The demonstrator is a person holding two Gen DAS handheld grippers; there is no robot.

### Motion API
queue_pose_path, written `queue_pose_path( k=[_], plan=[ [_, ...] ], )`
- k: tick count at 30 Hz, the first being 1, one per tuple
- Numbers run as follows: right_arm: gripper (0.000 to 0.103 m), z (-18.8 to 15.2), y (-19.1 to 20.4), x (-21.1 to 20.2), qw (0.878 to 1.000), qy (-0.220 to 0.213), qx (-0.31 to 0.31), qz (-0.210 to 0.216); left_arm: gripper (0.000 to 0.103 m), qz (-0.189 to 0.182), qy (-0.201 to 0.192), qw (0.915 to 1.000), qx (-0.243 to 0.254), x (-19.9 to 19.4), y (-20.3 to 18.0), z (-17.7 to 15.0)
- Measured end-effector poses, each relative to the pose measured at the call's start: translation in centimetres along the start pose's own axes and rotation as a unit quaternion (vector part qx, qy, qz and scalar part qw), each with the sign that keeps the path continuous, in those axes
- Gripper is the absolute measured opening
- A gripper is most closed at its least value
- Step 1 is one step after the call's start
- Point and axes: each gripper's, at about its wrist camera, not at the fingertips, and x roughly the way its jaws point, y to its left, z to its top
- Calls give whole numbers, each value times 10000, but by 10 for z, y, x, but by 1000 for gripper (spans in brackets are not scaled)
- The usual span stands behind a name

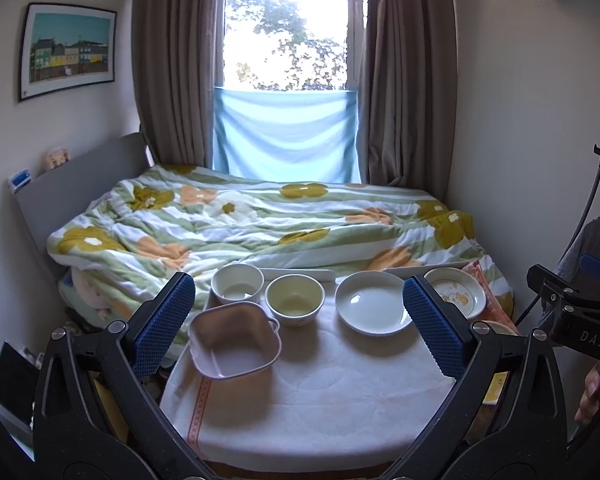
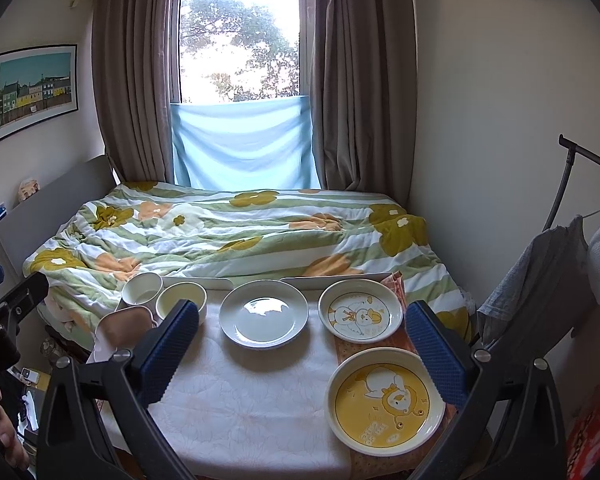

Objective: Organize plates and bowls

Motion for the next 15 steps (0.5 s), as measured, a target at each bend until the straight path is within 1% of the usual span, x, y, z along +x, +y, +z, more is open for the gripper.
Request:
queue_pose_path(
  k=[15],
  plan=[
    [103,0,-5,2,10000,17,6,-9,103,-25,11,10000,10,2,-2,-1]
  ],
)
